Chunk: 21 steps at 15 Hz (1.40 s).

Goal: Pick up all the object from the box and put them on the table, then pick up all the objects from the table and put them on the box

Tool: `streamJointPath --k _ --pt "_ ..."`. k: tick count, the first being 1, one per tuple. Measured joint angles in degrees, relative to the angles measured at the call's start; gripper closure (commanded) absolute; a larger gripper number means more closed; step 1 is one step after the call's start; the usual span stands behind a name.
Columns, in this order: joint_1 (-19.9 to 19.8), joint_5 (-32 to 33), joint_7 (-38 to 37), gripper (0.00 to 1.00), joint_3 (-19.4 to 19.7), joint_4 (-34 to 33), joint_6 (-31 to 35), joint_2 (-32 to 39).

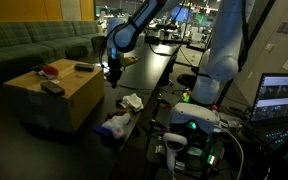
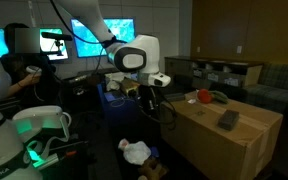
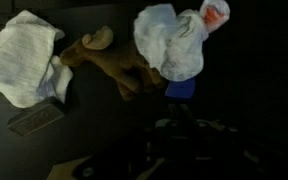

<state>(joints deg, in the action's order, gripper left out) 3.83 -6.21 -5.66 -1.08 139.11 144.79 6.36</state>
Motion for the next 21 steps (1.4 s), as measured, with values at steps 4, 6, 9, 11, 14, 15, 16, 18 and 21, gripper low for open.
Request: streamJointPath --k 4,6,9,11,14,15,16,18,21 --pt "0.0 0.0 0.2 0.83 -0.4 -2.4 0.0 6.7" --pt "0.0 0.0 0.2 0.60 -0.6 -4.4 0.0 10.0" --pt "0.1 0.0 0.2 0.38 -1.0 -6.3 -0.1 13.2" --pt "0.3 0.0 0.2 0.23 -1.2 -6.7 -0.2 14.5" --pt "0.5 0.0 -0.3 0.01 -1.4 -6.7 -0.3 16.1" --pt "0.5 0.0 -0.4 0.00 -1.4 -6.6 -0.3 16.7" --pt "0.5 0.0 -0.6 0.00 -1.4 -6.6 -0.2 17.4" --pt "0.5 0.0 -1.0 0.00 -1.4 -6.4 0.4 18.8" --pt "0.4 0.0 -1.6 0.00 -1.4 -6.1 2.8 21.2"
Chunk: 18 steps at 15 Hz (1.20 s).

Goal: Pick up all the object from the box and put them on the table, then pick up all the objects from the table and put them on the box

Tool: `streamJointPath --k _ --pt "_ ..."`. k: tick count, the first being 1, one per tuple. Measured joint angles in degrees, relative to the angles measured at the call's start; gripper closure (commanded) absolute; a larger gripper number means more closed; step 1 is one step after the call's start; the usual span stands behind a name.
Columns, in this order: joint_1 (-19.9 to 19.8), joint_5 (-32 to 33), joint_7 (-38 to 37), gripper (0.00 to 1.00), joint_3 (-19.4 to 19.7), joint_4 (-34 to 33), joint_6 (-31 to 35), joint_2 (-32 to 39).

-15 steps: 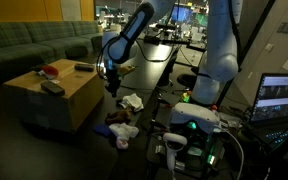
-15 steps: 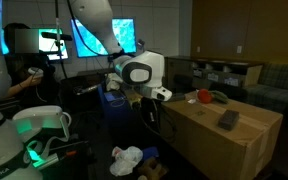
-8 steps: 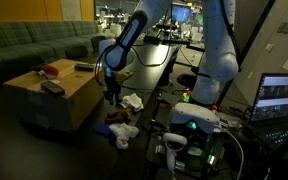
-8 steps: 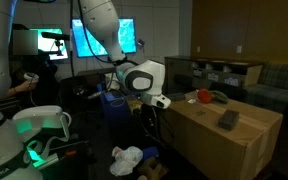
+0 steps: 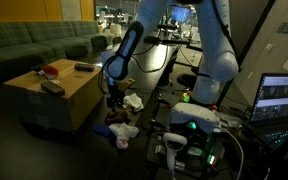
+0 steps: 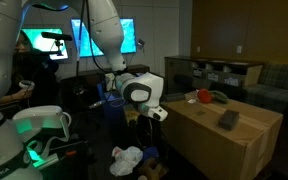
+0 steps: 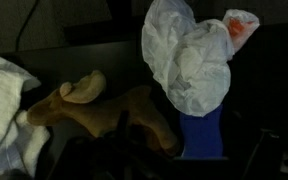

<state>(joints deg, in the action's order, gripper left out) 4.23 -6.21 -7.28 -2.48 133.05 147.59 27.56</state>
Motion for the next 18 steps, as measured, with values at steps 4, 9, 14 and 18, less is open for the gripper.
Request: streamJointPath --k 4,9,14,18 --pt "-0.6 -0.4 -1.6 0.00 0.2 0.3 3.7 3.3" --pt "-1.3 -5.2 -6.0 0.00 0.5 0.5 11.2 7.0" --pt "0.1 -6.5 -13.5 0.00 3.7 1.2 18.6 9.7" --pt "4.3 -6.5 -19.8 0.00 8.1 1.5 21.1 11.6"
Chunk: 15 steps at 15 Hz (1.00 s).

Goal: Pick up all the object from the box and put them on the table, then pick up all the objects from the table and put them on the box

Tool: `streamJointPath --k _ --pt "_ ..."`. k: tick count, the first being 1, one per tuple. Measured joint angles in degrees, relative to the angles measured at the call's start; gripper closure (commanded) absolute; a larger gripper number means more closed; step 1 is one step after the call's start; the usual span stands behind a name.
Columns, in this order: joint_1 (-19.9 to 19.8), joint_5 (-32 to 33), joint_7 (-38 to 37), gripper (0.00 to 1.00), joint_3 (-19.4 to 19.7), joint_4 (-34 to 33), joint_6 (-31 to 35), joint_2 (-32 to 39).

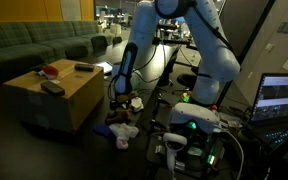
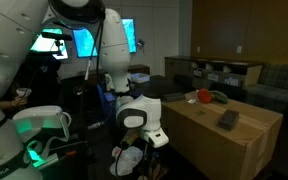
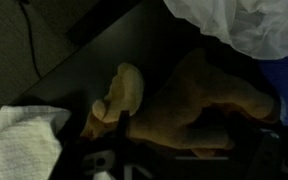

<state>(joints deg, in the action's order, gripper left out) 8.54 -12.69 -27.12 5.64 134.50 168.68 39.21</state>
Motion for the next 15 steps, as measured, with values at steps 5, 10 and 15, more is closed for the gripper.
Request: streamJointPath --k 5,10,15 --pt "6.2 -0.1 -7.2 0.00 3.7 -0.1 0.5 2.7" --pt "10.6 -0.2 -14.7 0.00 6.0 -1.1 0.5 5.6" --pt "14.9 -0.2 -24.2 0.00 9.6 -2.9 0.4 8.7"
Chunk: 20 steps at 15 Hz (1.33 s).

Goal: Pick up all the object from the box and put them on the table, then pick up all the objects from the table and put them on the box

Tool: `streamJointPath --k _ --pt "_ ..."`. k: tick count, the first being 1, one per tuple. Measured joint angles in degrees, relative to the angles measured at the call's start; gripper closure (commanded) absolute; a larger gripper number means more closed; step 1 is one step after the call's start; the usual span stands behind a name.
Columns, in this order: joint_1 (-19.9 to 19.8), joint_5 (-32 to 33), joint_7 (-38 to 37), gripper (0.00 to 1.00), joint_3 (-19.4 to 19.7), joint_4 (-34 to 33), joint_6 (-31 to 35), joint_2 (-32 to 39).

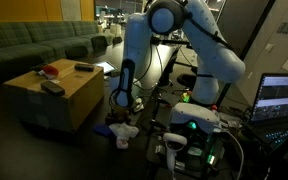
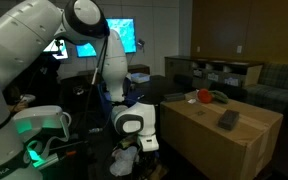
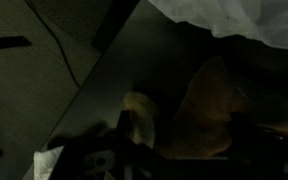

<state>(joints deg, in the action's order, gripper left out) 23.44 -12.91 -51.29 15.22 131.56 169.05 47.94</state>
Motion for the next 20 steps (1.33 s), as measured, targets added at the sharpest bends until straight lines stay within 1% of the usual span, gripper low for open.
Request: streamJointPath --k 4,8,14,20 --pt "2.2 0.0 -5.5 0.00 2.5 -1.2 -0.1 1.7" --pt "2.1 0.0 -6.9 0.00 3.6 -2.0 0.1 1.8" --pt "0.8 0.0 -6.8 0.00 3.4 -3.0 1.3 1.2" --pt "-1.8 0.0 -6.8 0.00 0.5 -4.4 1.2 1.9"
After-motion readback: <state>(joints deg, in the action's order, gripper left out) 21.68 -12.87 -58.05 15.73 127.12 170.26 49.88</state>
